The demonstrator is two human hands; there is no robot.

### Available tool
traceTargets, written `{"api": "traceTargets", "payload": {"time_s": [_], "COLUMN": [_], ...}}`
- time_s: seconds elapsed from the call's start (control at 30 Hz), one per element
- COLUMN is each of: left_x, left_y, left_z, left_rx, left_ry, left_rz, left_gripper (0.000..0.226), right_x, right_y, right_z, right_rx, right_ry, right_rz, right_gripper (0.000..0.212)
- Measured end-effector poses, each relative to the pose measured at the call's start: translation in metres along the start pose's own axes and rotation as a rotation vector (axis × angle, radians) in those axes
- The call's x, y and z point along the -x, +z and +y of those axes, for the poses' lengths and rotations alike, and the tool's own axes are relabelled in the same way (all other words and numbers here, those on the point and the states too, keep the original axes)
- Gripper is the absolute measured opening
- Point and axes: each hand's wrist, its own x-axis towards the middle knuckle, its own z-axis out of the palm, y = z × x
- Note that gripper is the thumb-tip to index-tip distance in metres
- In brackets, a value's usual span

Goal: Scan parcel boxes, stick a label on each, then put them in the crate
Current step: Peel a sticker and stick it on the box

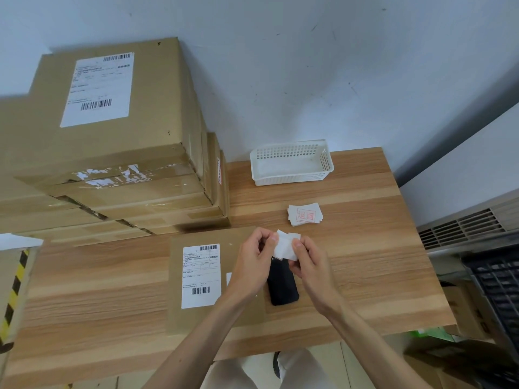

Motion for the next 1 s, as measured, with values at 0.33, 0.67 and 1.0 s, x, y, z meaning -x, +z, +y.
{"api": "traceTargets", "payload": {"time_s": [0.33,0.67,1.0], "left_x": [-0.001,0.001,0.003], "left_y": [-0.01,-0.004,0.003], "left_z": [0.006,0.002,0.002], "left_rx": [-0.335,-0.013,0.11], "left_ry": [0.127,0.03,-0.034], "left_rz": [-0.181,-0.123,-0.072], "left_gripper": [0.023,0.024,0.024], "right_x": [0.0,-0.001,0.001], "right_y": [-0.016,-0.003,0.001], "right_z": [0.001,-0.004,-0.002], "right_rx": [0.315,0.175,0.084], "right_ry": [-0.097,-0.09,-0.068], "right_rz": [-0.185,-0.07,0.039], "right_gripper": [0.032,0.035,0.034]}}
